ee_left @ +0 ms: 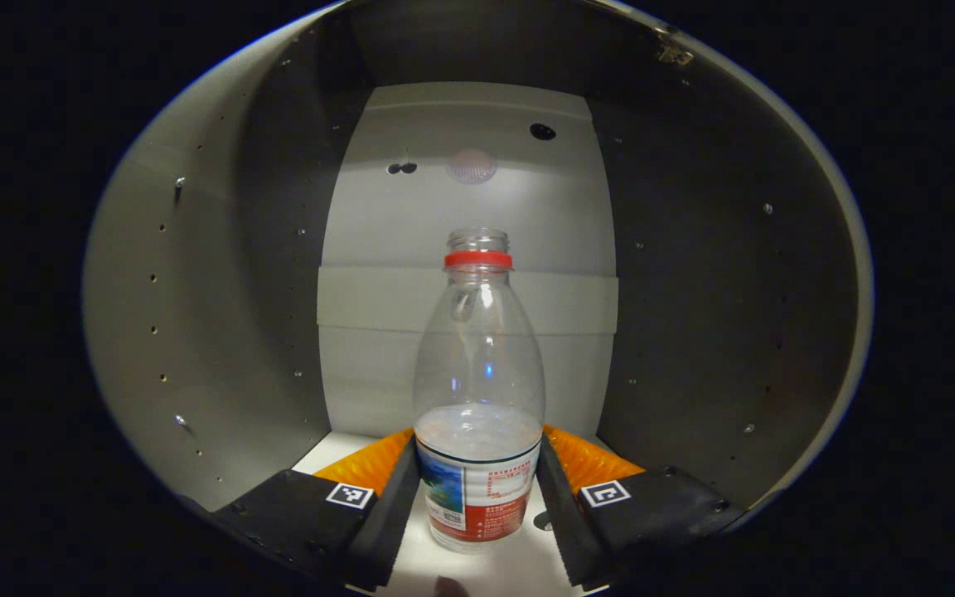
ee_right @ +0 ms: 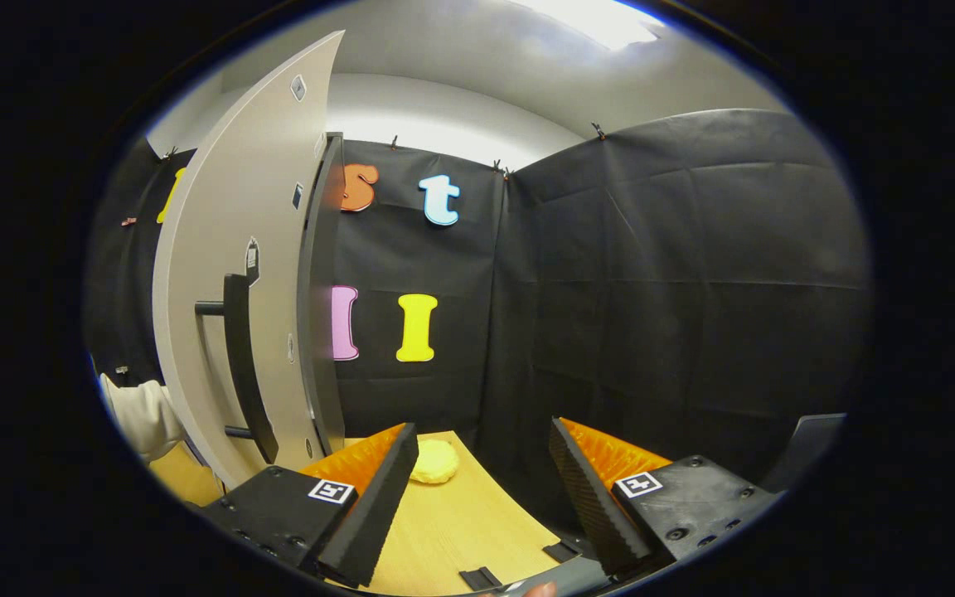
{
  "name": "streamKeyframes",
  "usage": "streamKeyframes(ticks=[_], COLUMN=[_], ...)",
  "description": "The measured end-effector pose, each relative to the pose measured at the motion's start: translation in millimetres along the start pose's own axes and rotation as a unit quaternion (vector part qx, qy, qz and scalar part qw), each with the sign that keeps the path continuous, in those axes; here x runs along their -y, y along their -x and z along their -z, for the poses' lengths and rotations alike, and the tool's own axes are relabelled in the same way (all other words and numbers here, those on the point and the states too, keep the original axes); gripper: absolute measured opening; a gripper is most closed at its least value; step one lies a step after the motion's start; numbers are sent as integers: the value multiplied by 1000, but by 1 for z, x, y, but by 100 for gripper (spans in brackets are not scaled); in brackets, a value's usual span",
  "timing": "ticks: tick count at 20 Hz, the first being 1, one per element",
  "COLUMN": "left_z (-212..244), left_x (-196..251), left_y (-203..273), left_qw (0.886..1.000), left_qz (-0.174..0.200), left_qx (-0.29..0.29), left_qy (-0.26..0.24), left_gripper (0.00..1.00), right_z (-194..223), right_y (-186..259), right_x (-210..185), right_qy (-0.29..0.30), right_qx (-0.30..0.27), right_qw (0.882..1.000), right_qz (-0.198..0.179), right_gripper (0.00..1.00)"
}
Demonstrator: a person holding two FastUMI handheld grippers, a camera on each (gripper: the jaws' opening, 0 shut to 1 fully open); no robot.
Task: Open the cabinet door with the right hand, grasp the bottle in the cabinet with the left hand and place it on the coaster, then close the cabinet door with the right hand.
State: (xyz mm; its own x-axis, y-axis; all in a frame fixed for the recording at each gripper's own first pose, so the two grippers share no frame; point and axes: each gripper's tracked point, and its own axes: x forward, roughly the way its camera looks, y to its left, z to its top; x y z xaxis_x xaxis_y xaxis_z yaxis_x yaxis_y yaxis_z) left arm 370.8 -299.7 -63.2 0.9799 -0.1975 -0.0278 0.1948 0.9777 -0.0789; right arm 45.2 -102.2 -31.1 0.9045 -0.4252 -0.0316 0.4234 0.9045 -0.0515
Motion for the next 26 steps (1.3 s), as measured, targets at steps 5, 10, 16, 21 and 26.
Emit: streamKeyframes(ticks=[5, 10, 16, 21, 26], left_z=[-25, -55, -61, -52, -23], left_x=[-13, -34, -66, -101, -119], left_y=[49, 121, 208, 270, 313], left_qw=[1000, 998, 997, 996, 995], left_qz=[29, 54, 70, 67, 80], left_qx=[11, 33, 44, 53, 62], left_qy=[-2, 6, 4, 7, -5], left_gripper=[76, 76, 76, 76, 75], right_z=[-2, -4, -6, -9, -12], right_y=[-2, -1, -3, -5, -7], right_x=[-12, -18, -21, -19, -16], right_qy=[-17, -29, -31, -30, -21], right_qx=[2, 5, 9, 18, 27], right_qw=[1000, 999, 999, 999, 999], right_qz=[-20, -28, -32, -22, -13], right_gripper=[98, 98, 98, 98, 98])
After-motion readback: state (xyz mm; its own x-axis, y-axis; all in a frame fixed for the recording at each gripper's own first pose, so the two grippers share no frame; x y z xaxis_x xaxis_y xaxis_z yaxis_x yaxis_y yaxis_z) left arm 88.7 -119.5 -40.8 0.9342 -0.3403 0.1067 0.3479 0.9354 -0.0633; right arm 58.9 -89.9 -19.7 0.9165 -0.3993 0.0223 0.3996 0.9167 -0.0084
